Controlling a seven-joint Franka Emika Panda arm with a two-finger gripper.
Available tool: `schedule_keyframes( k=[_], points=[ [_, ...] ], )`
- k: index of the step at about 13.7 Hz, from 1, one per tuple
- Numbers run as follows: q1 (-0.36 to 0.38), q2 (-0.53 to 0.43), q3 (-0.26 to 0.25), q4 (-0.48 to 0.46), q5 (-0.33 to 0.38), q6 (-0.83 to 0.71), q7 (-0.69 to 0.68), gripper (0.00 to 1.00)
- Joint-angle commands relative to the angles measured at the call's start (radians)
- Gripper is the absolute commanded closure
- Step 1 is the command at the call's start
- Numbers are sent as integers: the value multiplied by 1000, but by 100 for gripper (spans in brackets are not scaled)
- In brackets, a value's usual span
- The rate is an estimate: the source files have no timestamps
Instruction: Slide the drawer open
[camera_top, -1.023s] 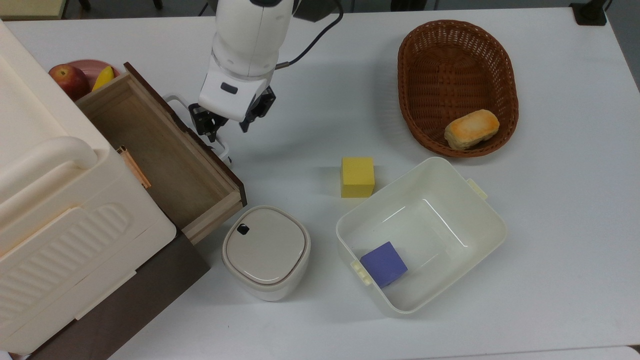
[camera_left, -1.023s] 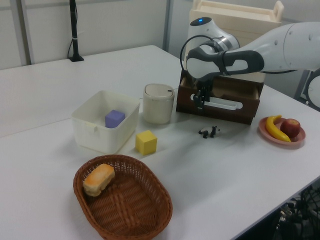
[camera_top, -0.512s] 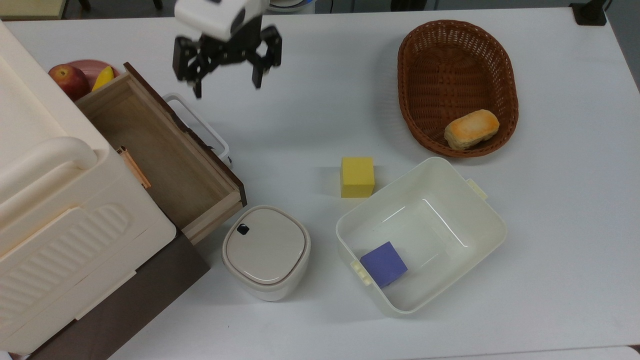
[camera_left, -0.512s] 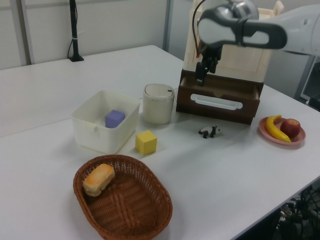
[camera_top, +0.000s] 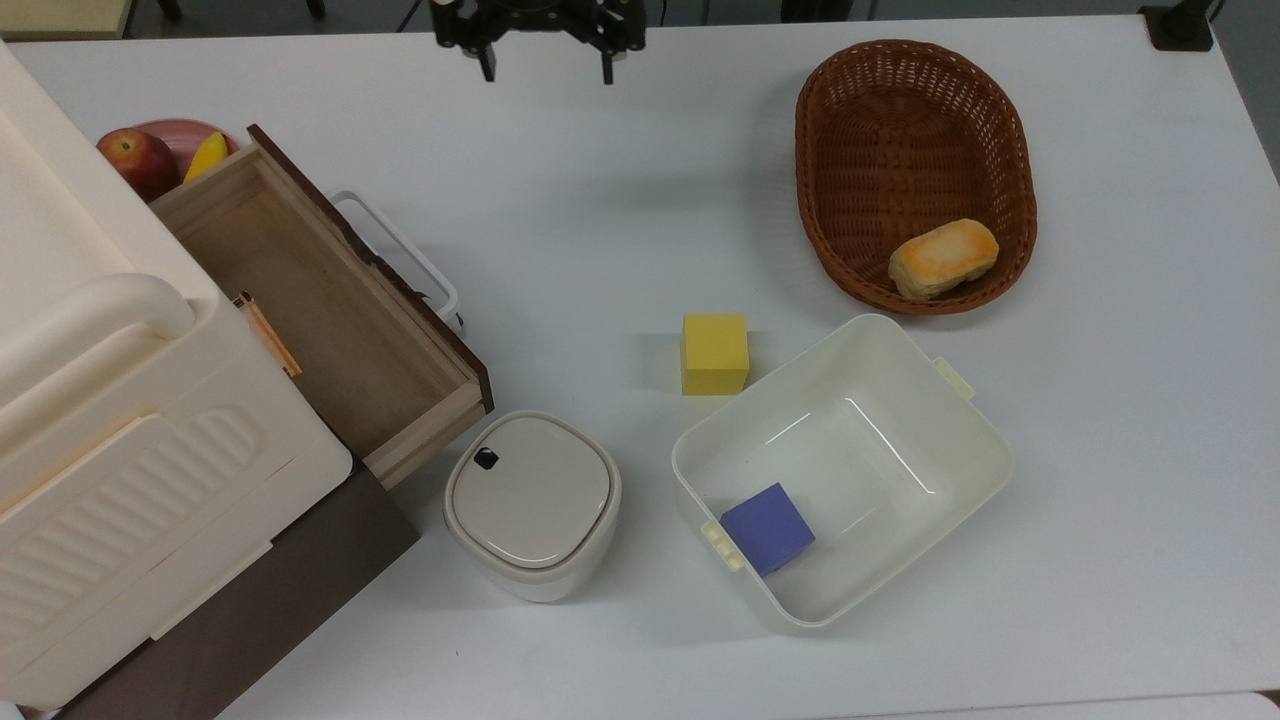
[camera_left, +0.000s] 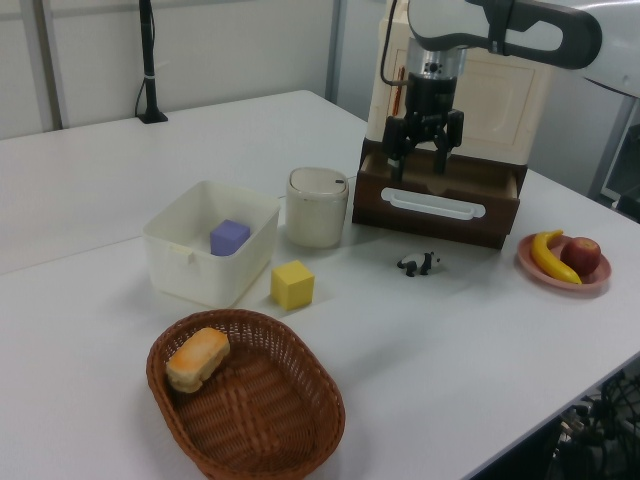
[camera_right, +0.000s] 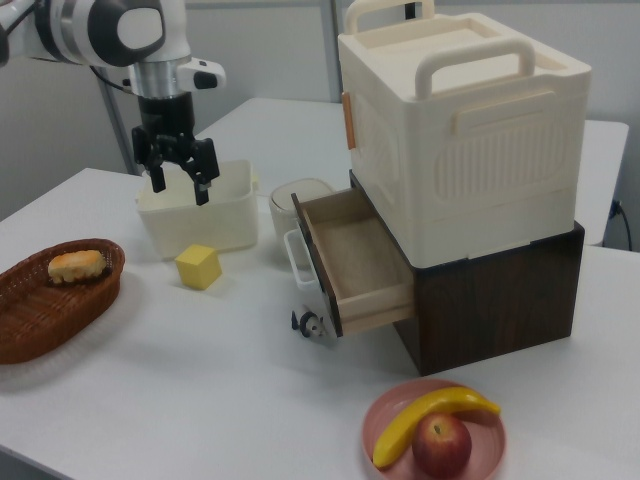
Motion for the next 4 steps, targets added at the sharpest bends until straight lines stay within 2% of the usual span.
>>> schedule_keyframes(
  k=[1, 4],
  points=[
    [44, -7, -18, -3, 2, -3, 87, 0],
    [44, -2, -18, -3, -16, 46, 86, 0]
  ],
)
